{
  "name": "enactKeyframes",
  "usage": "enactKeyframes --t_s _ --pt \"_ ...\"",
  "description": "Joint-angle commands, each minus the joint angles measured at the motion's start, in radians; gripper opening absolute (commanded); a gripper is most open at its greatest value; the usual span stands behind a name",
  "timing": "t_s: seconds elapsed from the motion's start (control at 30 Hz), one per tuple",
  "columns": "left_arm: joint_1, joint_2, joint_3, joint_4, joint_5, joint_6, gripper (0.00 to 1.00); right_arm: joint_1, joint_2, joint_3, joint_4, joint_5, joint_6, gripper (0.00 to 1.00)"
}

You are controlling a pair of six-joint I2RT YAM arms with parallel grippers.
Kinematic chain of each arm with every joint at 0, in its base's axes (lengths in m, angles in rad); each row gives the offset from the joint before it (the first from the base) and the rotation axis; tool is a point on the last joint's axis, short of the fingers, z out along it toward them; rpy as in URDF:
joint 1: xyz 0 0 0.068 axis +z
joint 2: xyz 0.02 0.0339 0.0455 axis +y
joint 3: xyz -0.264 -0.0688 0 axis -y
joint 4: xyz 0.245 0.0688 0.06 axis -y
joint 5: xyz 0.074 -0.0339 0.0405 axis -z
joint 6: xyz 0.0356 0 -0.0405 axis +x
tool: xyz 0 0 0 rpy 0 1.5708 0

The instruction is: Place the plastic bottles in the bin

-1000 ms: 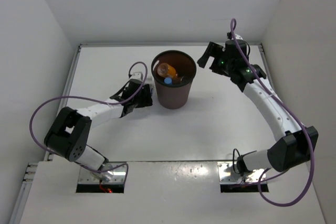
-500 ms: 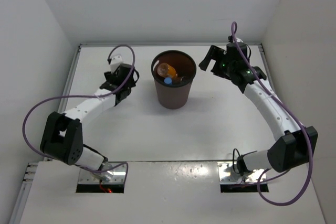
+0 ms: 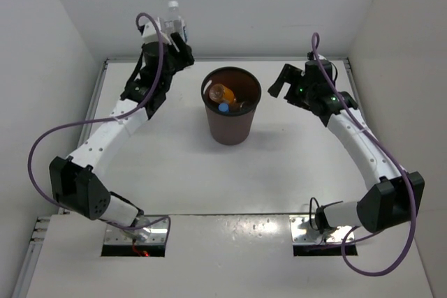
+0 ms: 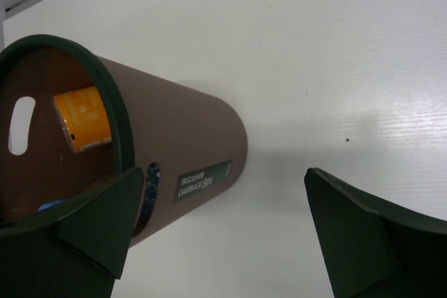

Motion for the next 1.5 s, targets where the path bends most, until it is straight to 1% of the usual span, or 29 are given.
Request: enactKeyframes --t_s 0.0,0.07,0.1,0.13,0.2,0.27,0.47,0.57,0.63,0.73,0.8,0.83,0.87,0.9,0.97,1.0,1.07,1.1,1.2,1.23,1.3,1.33,1.37,1.4,1.43,1.47 --pt "-0.046 0.013 0.087 0.114 0.191 0.031 0.21 -0.015 -0.021 -0.011 0.016 -0.006 0.011 1.00" --pt "-0.084 0.022 0.098 0.144 0.228 0.041 0.21 -0.015 -0.021 -0.011 0.016 -0.017 0.020 1.00" --pt "-0.139 0.033 0.098 0.169 0.243 0.061 0.21 -0.015 -0.021 -0.011 0.016 -0.017 0.020 1.00" --pt "-0.171 0.045 0.098 0.181 0.254 0.077 0.21 -0.015 -0.021 -0.011 0.016 -0.017 0.020 1.00" --pt "-0.256 0.058 0.076 0.193 0.245 0.088 0.21 -0.025 -0.011 -0.011 0.016 -0.026 0.020 1.00" --pt "-0.288 0.058 0.037 0.207 0.231 0.077 0.21 -0.025 -0.011 -0.002 0.007 -0.026 0.020 1.00" --pt "-0.342 0.105 -0.032 0.263 0.217 0.068 0.21 -0.034 -0.021 -0.002 -0.021 -0.026 0.020 1.00" --pt "-0.342 0.139 -0.033 0.292 0.217 0.068 0.23 -0.043 -0.021 -0.002 -0.041 -0.026 0.020 1.00" --pt "-0.342 0.153 -0.033 0.312 0.217 0.068 0.23 -0.043 -0.030 -0.002 -0.050 -0.026 0.011 1.00" --pt "-0.342 0.174 -0.042 0.333 0.217 0.068 0.28 -0.052 -0.039 -0.002 -0.050 -0.026 0.011 1.00" --pt "-0.342 0.174 -0.052 0.333 0.232 0.068 0.37 -0.052 -0.039 -0.002 -0.059 -0.026 0.002 1.00" --pt "-0.342 0.174 -0.063 0.333 0.232 0.068 0.52 -0.061 -0.039 -0.002 -0.059 -0.026 0.002 1.00" --pt "-0.342 0.174 -0.063 0.342 0.232 0.068 0.59 -0.061 -0.039 -0.002 -0.059 -0.026 0.002 1.00" --pt "-0.342 0.155 -0.077 0.342 0.241 0.068 0.71 -0.061 -0.039 -0.002 -0.059 -0.026 0.002 1.00" --pt "-0.342 0.133 -0.091 0.342 0.242 0.055 0.88 -0.061 -0.039 -0.002 -0.059 -0.035 0.002 1.00" --pt "-0.342 0.122 -0.103 0.327 0.213 0.045 1.00 -0.061 -0.039 -0.011 -0.059 -0.035 0.002 1.00" --pt "-0.342 0.082 -0.117 0.303 0.173 0.055 1.00 -0.070 -0.039 -0.011 -0.059 -0.035 0.002 1.00" --pt "-0.342 0.069 -0.128 0.292 0.106 0.069 1.00 -0.071 -0.039 -0.011 -0.059 -0.035 0.002 1.00" --pt "-0.342 0.015 -0.138 0.234 -0.025 0.121 1.00 -0.071 -0.039 -0.031 -0.041 -0.046 0.002 1.00" --pt "-0.331 0.003 -0.151 0.220 -0.121 0.136 1.00 -0.071 -0.039 -0.031 -0.041 -0.057 0.002 1.00" --pt "-0.331 -0.036 -0.163 0.192 -0.258 0.159 1.00 -0.071 -0.039 -0.040 -0.041 -0.066 0.002 1.00" --pt "-0.331 -0.048 -0.184 0.192 -0.401 0.172 1.00 -0.080 -0.039 -0.041 -0.031 -0.066 0.002 1.00" --pt "-0.331 -0.060 -0.195 0.192 -0.486 0.172 1.00 -0.080 -0.039 -0.041 -0.031 -0.066 0.002 1.00" --pt "-0.331 -0.070 -0.204 0.172 -0.581 0.145 1.00 -0.080 -0.039 -0.041 -0.031 -0.066 0.002 1.00" --pt "-0.316 -0.083 -0.213 0.160 -0.739 0.122 1.00 -0.080 -0.039 -0.041 -0.031 -0.066 0.002 1.00" --pt "-0.302 -0.083 -0.227 0.139 -0.789 0.092 1.00 -0.080 -0.039 -0.031 -0.031 -0.066 0.002 1.00"
